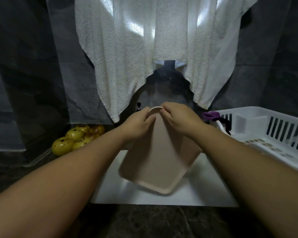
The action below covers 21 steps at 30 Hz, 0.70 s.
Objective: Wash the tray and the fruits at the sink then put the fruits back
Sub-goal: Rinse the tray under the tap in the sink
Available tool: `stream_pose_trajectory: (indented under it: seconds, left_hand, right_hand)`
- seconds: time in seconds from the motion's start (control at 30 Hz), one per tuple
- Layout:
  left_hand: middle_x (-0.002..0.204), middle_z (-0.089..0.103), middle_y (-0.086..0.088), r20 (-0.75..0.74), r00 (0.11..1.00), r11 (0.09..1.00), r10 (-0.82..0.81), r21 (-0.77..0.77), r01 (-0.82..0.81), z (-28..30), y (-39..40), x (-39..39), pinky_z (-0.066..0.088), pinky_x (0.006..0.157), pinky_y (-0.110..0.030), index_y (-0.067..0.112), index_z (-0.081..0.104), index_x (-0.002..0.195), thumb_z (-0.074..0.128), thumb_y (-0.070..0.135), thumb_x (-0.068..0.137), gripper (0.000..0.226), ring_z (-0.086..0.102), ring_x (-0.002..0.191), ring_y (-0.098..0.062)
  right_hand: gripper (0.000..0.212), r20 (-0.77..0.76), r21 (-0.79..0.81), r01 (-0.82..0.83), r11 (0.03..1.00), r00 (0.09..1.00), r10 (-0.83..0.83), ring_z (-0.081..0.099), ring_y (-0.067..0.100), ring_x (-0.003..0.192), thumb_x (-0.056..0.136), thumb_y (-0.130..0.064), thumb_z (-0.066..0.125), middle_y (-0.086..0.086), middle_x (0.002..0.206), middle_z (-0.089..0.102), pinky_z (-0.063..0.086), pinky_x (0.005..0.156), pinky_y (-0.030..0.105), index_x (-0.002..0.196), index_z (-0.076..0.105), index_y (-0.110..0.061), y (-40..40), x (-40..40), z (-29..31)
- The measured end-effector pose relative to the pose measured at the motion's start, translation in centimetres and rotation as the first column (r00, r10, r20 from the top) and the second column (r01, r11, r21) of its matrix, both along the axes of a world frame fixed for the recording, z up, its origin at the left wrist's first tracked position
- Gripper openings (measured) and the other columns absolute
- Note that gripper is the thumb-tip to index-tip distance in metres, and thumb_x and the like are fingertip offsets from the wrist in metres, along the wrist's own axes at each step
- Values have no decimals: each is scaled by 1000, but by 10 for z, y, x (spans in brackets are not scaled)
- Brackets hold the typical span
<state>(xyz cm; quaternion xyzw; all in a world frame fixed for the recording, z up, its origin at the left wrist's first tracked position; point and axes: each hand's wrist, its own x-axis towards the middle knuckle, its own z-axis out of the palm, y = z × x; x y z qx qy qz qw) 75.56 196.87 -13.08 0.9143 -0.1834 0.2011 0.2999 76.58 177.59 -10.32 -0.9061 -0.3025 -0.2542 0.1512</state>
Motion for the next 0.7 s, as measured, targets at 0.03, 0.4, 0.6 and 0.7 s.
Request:
stream_pose_trajectory:
  seconds: [0.03,0.4,0.6,0.7]
  left_hand:
    - [115,67,-5,4,1000,999,7,-49,-7,0,1,-2,42,81,-33,12,61,121,47,32,110,27,61,107,-21]
    - [85,67,10,29,999,980,20,197,-26,0,21,0,48,69,-32,31,69,98,64,45,100,15,63,84,-14]
    - [87,64,3,54,998,950,41,306,-55,0,35,-1,47,70,-38,26,62,100,48,45,107,25,60,82,-20]
    - [94,65,-5,25,998,941,51,335,-56,-2,30,-1,49,74,-41,20,57,103,45,41,109,25,61,86,-26]
  right_hand:
    - [32,2,-18,11,1000,1000,-11,60,32,102,108,-41,38,9,112,67,46,79,42,114,59,-19,-3,0,0]
    - [31,23,-371,89,925,996,-87,61,26,98,106,-50,34,0,110,68,49,73,40,115,58,-32,-9,-2,-7]
    - [24,-152,-68,67,995,985,-76,64,19,106,103,-45,51,-4,113,71,50,78,31,115,69,-33,-26,7,-5]
    - [19,-181,109,48,993,983,-28,64,16,105,99,-36,60,-4,110,73,43,74,26,111,74,-30,-18,11,-10]
